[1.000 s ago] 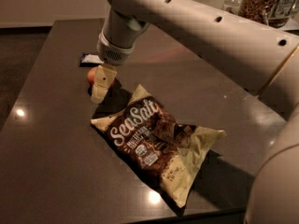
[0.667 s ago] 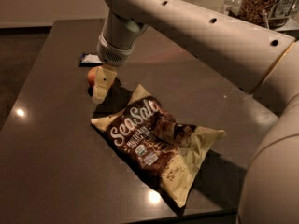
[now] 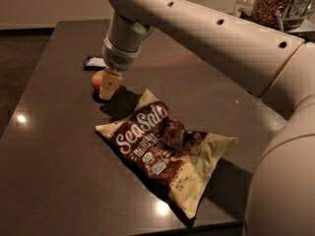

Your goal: Pick apple

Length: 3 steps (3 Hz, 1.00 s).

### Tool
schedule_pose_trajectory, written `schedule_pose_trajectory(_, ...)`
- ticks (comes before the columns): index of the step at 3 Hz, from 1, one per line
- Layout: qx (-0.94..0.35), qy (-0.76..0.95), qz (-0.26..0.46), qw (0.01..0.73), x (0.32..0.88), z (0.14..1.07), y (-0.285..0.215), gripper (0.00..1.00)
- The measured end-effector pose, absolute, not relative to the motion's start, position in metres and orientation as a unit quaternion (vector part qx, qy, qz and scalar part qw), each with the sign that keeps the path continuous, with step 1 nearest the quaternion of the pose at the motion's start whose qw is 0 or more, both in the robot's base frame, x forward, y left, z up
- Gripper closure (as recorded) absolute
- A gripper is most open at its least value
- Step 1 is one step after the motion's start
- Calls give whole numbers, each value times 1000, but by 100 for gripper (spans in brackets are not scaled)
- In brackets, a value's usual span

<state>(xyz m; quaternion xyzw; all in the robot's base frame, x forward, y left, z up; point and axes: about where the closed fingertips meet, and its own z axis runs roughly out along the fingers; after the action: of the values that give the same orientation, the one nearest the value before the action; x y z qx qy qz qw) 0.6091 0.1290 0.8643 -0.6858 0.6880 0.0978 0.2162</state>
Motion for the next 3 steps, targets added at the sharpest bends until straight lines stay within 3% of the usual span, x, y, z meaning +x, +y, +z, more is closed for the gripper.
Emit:
schedule_pose_trajectory(2,-692,677,111,223,601,887,128,83)
schedule_pose_trajectory(3,-701,662,117,239,593,916,126,100)
